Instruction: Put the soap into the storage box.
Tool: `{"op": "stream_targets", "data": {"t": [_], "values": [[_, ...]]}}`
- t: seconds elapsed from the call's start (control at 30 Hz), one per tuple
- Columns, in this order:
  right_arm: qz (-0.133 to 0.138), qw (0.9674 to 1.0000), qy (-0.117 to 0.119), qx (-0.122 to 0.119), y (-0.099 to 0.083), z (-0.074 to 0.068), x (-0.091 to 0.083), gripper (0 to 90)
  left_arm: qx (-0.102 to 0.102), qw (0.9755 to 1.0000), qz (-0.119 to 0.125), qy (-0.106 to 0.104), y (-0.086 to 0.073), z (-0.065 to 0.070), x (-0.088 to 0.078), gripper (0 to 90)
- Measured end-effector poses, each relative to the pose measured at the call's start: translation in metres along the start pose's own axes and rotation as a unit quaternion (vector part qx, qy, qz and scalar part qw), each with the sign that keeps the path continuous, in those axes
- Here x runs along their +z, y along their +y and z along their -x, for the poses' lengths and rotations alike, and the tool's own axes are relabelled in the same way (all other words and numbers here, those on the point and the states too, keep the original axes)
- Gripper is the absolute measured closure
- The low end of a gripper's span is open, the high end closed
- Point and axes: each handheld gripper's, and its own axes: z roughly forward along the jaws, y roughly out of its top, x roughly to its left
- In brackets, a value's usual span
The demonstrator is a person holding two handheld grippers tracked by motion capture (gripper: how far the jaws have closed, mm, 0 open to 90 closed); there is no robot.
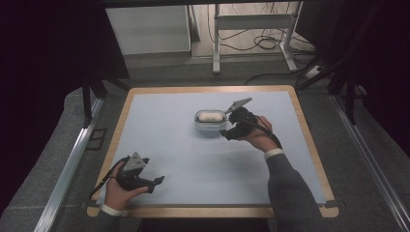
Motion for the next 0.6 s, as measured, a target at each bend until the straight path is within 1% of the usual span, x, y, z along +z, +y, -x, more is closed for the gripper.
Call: {"op": "stream_targets", "data": {"t": [0.07,0.1,0.13,0.17,0.27,0.3,0.37,0.4,0.5,0.6], "values": [[0.01,0.9999,-0.003,0.009,-0.014,-0.002,-0.007,27.9,-0.001,1.0,0.0,0.001,0.0,0.0,0.001,10.2],[0.01,0.9999,-0.003,0.009,-0.014,-0.002,-0.007,27.9,-0.001,1.0,0.0,0.001,0.0,0.0,0.001,10.2],[0.018,0.9997,-0.007,0.014,-0.029,-0.004,-0.013,27.6,0.0,1.0,-0.002,0.001,0.0,0.0,0.001,10.2],[0.021,0.9995,-0.007,0.021,-0.037,-0.005,-0.016,27.6,0.0,1.0,-0.002,0.001,0.0,0.0,0.002,10.2],[0.034,0.9986,-0.008,0.04,-0.059,-0.006,-0.023,27.5,-0.002,1.0,-0.003,0.001,0.0,0.001,0.002,10.2],[0.034,0.9986,-0.008,0.04,-0.059,-0.006,-0.023,27.5,-0.002,1.0,-0.003,0.001,0.0,0.001,0.002,10.2],[0.042,0.9976,-0.011,0.055,-0.075,-0.006,-0.028,27.4,0.0,1.0,-0.002,0.002,0.0,0.0,0.002,10.2],[0.043,0.9971,-0.017,0.061,-0.089,-0.008,-0.032,27.1,0.0,1.0,-0.002,0.002,0.0,0.0,0.002,10.2],[0.043,0.9961,-0.032,0.07,-0.107,-0.01,-0.037,26.8,0.0,1.0,-0.003,0.003,0.0,0.0,0.002,10.2],[0.047,0.9942,-0.036,0.09,-0.124,-0.01,-0.043,26.6,-0.001,1.0,-0.004,0.002,0.0,0.001,0.003,10.2]]}}
